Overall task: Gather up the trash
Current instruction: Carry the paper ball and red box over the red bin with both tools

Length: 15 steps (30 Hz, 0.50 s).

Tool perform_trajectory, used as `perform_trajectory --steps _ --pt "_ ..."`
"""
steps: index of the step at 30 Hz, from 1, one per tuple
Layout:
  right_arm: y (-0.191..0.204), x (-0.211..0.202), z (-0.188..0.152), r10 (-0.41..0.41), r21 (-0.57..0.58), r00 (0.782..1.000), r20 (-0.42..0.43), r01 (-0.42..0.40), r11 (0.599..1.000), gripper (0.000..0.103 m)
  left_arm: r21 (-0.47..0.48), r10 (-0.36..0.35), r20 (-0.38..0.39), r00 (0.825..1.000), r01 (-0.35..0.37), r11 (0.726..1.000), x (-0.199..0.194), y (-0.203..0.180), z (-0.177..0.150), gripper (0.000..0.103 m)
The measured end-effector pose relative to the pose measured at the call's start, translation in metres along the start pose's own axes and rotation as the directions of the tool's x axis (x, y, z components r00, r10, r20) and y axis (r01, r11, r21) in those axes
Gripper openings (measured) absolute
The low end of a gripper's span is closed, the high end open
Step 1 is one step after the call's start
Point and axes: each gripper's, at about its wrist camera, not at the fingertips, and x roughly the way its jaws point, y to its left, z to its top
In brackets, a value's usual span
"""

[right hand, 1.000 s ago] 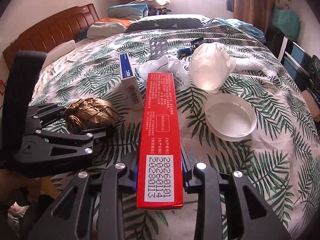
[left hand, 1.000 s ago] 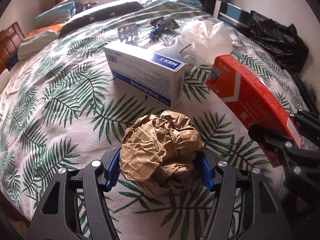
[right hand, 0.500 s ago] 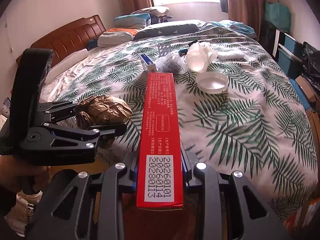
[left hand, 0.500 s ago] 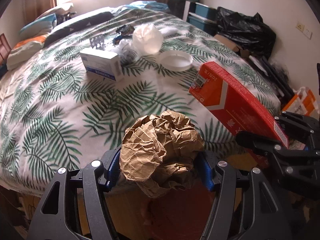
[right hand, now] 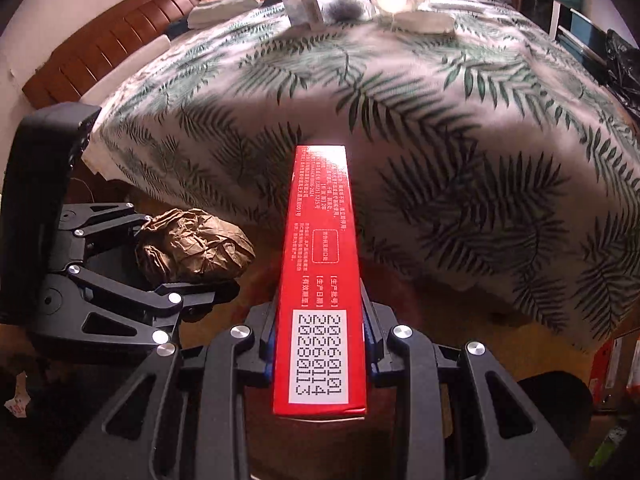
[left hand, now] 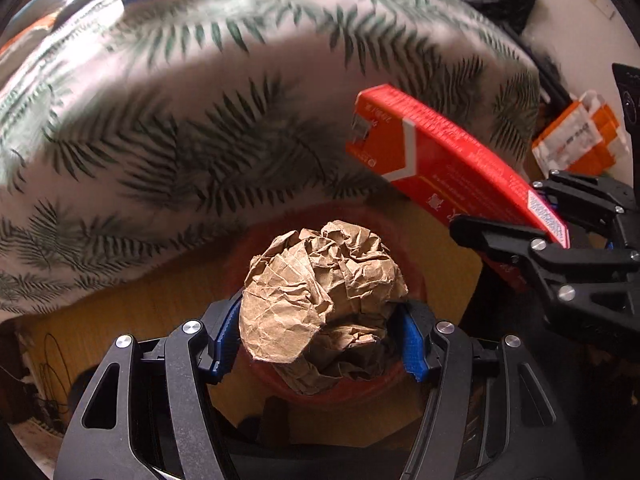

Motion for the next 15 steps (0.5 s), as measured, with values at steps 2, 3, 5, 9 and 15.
perform_trajectory --steps 2,3,5,9,15 --pt "-0.001 0.018 -0.009 -0.007 -0.004 0.998 -0.062 0.007 1.0 0.03 0.005 -0.015 -0.05 0.999 0.015 1.0 0.017 0.0 -0.005 0.063" --pt "-0.002 0.027 -0.014 -0.004 0.002 0.995 -0.095 0.004 1.0 0.03 0.002 -0.017 -0.071 0.997 0.018 1.0 0.025 0.0 -0.008 0.063" --pt "-0.006 0.046 -0.02 -0.001 0.009 0.987 -0.16 0.002 1.0 0.03 -0.008 -0.038 -0.126 0.991 0.038 0.999 0.042 0.003 -0.012 0.063" --pt "-0.013 0.08 -0.029 -0.006 0.016 0.962 -0.272 0.01 1.0 0.03 -0.019 -0.045 -0.226 0.973 0.042 0.999 0.08 0.007 -0.02 0.063" --pt "-0.019 0.115 -0.037 -0.02 0.009 0.93 -0.368 0.025 1.0 0.03 -0.015 -0.045 -0.308 0.95 0.043 0.999 0.113 0.006 -0.02 0.064"
